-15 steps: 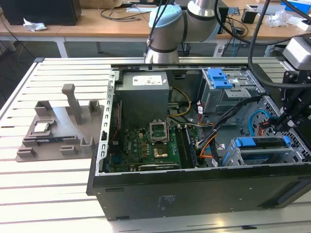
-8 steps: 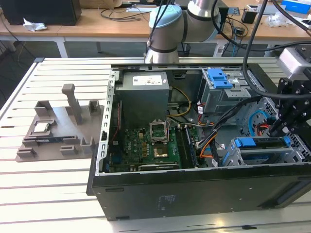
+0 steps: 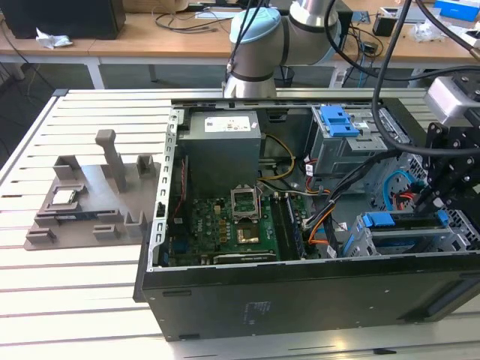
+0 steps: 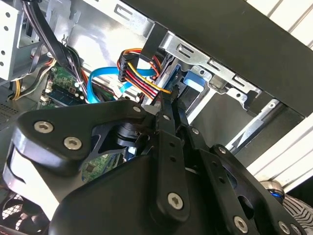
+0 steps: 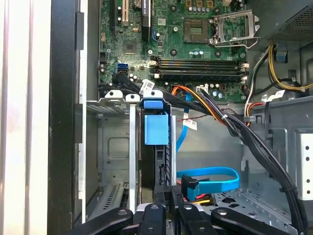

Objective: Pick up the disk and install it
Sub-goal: 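Insert the first disk wire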

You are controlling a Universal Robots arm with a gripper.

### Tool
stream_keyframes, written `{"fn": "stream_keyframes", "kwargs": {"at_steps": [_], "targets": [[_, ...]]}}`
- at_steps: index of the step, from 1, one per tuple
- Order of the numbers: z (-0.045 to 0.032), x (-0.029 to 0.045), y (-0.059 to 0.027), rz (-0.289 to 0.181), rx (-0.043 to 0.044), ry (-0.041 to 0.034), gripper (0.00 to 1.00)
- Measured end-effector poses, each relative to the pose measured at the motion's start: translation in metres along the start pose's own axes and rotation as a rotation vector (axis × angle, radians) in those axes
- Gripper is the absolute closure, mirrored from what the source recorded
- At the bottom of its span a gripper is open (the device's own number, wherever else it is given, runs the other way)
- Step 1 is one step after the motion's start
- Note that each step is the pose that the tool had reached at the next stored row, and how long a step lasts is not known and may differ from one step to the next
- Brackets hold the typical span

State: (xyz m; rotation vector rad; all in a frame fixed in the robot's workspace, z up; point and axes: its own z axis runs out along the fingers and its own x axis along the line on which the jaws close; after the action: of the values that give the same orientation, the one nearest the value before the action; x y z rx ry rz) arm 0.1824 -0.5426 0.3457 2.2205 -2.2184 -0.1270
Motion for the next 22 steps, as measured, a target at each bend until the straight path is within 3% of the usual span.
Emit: {"fn": "stream_keyframes", "kwargs": {"at_steps": [20, 22], "targets": [[0.0103, 0.0011, 0.0024, 0.000, -0.0005, -0.0006, 0.83], [0.0106, 0.0011, 0.0024, 0.000, -0.0001, -0.0007, 0.76]]}}
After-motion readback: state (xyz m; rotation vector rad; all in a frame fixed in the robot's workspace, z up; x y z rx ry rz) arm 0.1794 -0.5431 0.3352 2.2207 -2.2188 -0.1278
